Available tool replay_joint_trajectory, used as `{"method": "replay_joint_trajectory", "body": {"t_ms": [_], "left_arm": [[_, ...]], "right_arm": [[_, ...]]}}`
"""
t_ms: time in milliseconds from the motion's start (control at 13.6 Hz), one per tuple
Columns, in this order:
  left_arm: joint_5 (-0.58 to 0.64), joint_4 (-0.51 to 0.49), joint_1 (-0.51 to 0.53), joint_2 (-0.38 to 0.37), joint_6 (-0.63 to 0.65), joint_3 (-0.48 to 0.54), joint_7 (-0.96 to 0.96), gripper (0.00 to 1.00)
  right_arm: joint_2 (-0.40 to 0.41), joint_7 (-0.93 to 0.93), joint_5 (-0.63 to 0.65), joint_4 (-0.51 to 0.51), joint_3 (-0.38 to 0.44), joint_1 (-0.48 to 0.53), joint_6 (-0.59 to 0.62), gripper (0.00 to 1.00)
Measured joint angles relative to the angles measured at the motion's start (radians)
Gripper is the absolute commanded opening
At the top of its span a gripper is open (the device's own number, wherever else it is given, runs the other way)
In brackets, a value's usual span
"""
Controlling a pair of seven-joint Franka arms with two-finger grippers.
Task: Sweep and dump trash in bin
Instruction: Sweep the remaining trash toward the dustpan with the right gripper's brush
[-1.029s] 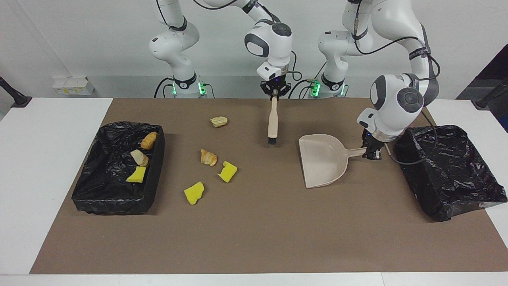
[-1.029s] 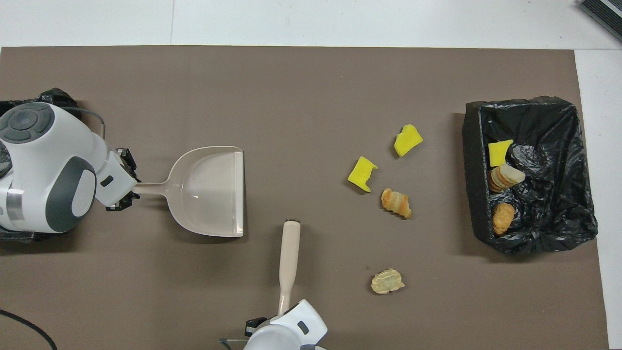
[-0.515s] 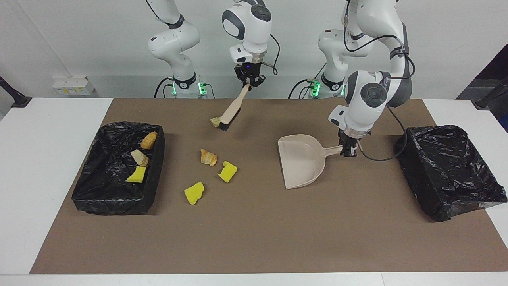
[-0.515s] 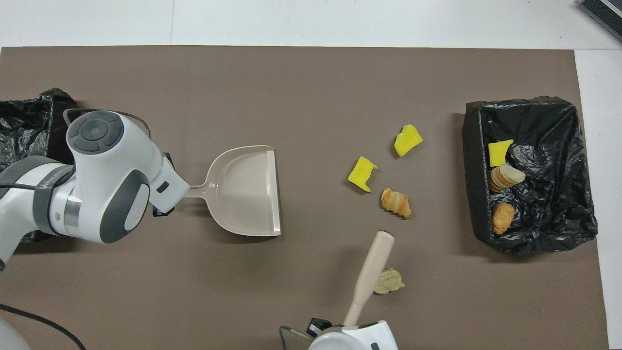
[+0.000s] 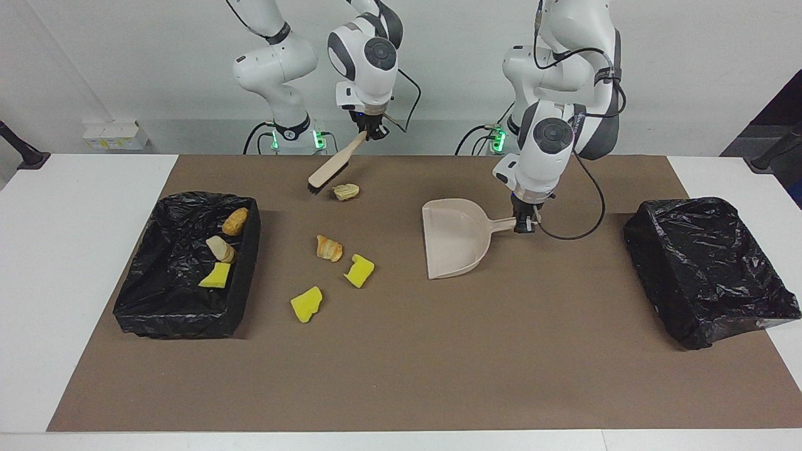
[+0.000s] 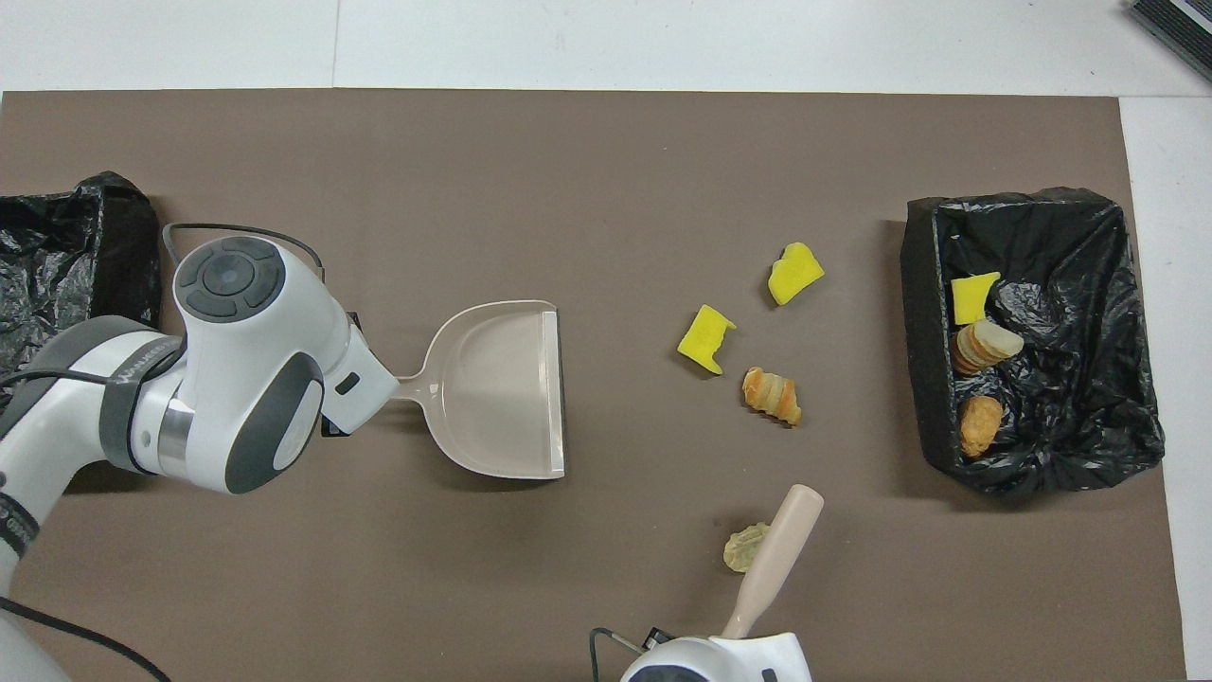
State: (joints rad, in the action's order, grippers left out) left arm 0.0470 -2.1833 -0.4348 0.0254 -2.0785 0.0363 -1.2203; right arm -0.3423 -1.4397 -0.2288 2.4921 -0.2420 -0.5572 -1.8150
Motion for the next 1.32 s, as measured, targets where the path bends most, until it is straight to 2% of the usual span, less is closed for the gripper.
{"method": "replay_joint_trajectory", "body": {"t_ms": [294, 588, 735, 956, 1176, 1323], "left_arm": [[0.048, -0.034, -0.032, -0.025, -0.023, 0.000, 0.003, 0.00], [0.053, -0.049, -0.034, -0.025, -0.044, 0.001, 0.026, 0.00], [0.054, -0.051, -0.055, -0.025, -0.045, 0.000, 0.074, 0.00], [0.054, -0.051, -0.078, -0.025, -0.045, -0.001, 0.130, 0.00], [0.054, -0.051, -0.087, -0.025, -0.045, -0.004, 0.208, 0.00], [0.054, -0.051, -0.090, -0.025, -0.047, -0.004, 0.253, 0.00]], "right_arm": [[0.022, -0.076, -0.022, 0.040, -0.011, -0.041, -0.137, 0.00], [0.110, -0.067, -0.022, 0.028, -0.008, 0.005, -0.284, 0.00], [0.171, -0.007, -0.015, -0.039, -0.005, 0.078, -0.297, 0.00], [0.298, 0.045, 0.026, -0.212, 0.002, 0.161, -0.309, 0.00], [0.409, 0.048, 0.074, -0.369, 0.002, 0.170, -0.309, 0.00], [0.429, 0.048, 0.108, -0.416, -0.002, 0.166, -0.309, 0.00]]}}
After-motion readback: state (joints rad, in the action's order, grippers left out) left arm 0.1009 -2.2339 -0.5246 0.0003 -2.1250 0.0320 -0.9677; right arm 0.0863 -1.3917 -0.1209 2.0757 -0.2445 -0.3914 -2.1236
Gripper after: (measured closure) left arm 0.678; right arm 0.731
